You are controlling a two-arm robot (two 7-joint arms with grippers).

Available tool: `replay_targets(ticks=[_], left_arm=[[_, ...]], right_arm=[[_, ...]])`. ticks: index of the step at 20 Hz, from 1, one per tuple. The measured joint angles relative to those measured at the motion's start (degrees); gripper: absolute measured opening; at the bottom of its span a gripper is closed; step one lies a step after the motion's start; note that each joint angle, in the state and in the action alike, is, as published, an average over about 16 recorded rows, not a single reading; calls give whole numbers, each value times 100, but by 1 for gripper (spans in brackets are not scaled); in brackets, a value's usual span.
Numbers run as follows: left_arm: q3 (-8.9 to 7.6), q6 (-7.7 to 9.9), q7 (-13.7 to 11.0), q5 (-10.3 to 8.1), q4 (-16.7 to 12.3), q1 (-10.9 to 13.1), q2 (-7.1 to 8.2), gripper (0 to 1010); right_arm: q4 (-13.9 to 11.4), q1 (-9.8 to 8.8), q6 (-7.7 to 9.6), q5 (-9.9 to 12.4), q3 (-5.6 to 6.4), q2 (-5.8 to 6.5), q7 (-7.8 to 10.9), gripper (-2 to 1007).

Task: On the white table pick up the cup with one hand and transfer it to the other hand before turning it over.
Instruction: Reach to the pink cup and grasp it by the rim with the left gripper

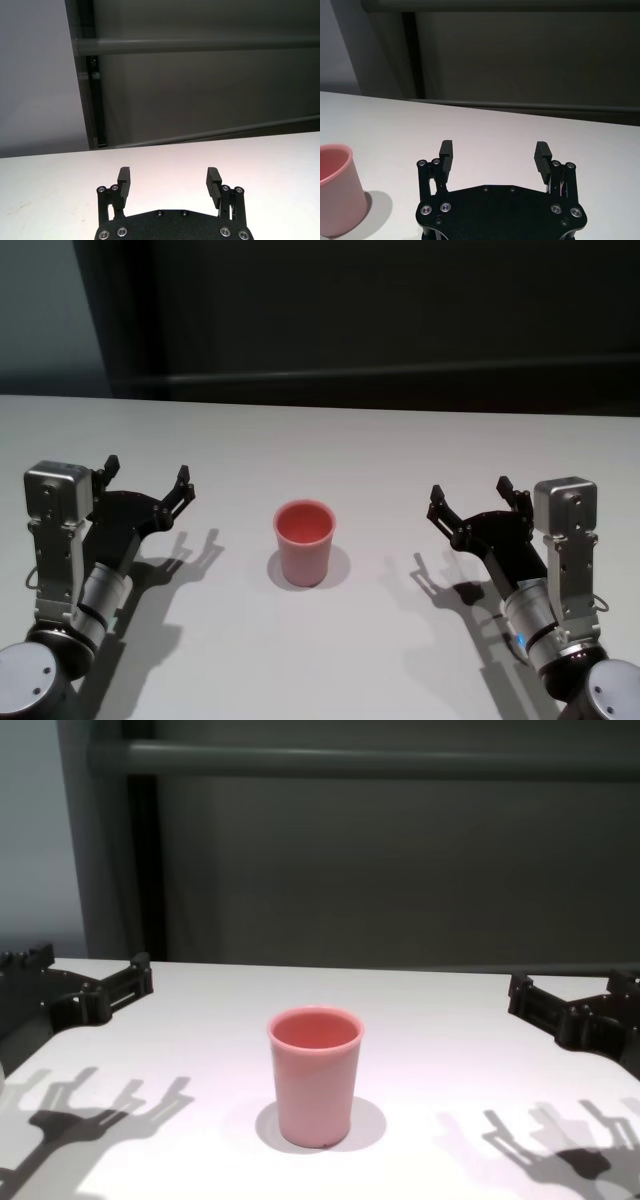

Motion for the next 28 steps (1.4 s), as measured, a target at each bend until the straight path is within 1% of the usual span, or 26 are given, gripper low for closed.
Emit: replay_targets(ticks=[28], left_arm=[[0,0,0,0,0,0,0,1003]], right_arm=[[0,0,0,0,0,0,0,1002]])
